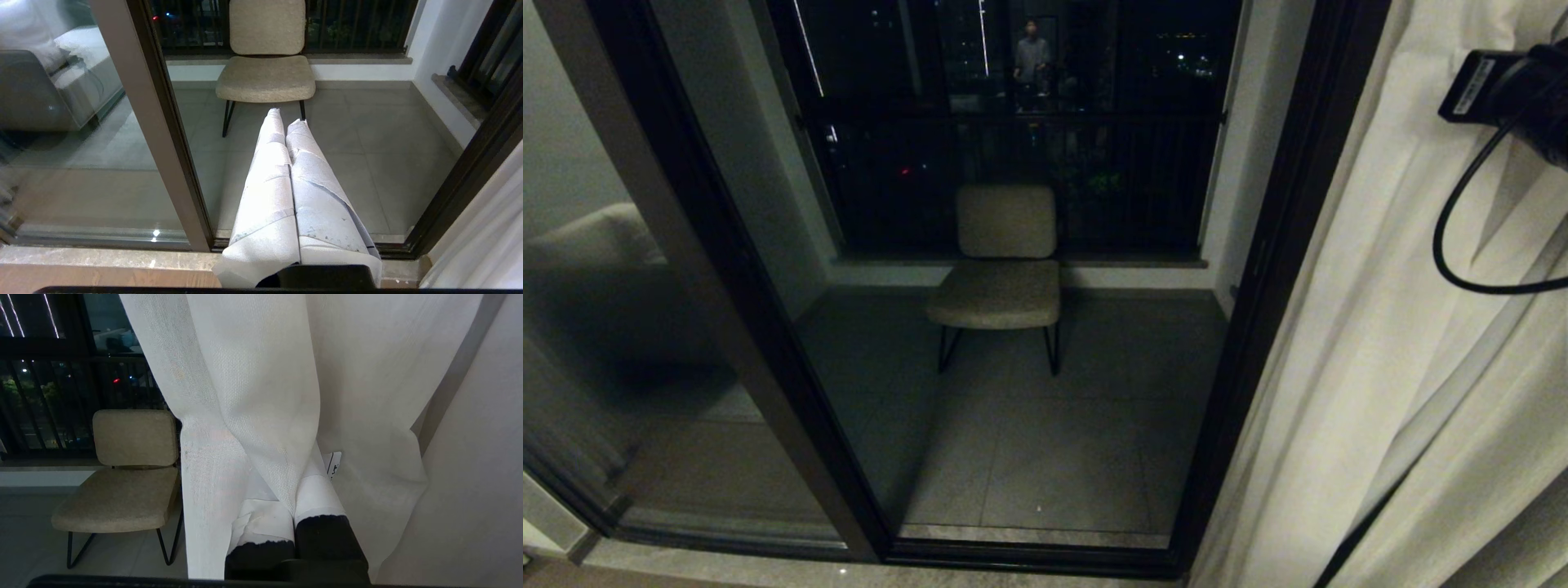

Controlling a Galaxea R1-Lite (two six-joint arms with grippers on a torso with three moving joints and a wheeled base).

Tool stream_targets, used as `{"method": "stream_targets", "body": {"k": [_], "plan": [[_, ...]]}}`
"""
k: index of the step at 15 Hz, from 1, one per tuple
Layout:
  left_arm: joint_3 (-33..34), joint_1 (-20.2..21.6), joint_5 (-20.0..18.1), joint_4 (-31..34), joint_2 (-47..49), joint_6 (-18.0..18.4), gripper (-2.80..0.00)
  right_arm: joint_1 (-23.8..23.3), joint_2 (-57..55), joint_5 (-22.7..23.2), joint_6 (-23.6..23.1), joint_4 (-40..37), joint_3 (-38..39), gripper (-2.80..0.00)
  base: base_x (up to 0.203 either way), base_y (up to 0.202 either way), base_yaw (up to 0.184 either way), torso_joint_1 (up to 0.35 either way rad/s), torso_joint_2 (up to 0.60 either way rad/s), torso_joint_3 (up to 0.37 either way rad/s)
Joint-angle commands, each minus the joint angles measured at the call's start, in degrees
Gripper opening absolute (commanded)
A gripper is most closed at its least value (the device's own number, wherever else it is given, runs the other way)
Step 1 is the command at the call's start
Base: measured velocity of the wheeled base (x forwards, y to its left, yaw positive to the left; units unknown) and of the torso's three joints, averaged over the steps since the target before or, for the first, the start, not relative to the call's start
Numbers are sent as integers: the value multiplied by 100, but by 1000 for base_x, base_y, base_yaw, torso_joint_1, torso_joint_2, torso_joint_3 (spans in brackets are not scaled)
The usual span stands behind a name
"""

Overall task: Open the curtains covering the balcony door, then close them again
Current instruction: Close the inner curtains on both sides

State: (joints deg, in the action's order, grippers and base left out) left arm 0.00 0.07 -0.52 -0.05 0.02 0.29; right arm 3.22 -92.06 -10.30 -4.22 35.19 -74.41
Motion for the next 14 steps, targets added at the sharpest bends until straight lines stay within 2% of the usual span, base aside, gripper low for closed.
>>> {"method": "stream_targets", "body": {"k": [1,4,14], "plan": [[0,1,2,-4,-2,-3,-280,3,13,-7,0,23,6,-280,0,0,0,0,0,0],[0,1,-1,-4,-2,-5,-280,3,29,-7,0,23,12,-280,1,55,4,3,2,1],[0,1,8,-4,-2,-20,-280,3,39,-7,0,23,23,-280,0,192,0,3,2,1]]}}
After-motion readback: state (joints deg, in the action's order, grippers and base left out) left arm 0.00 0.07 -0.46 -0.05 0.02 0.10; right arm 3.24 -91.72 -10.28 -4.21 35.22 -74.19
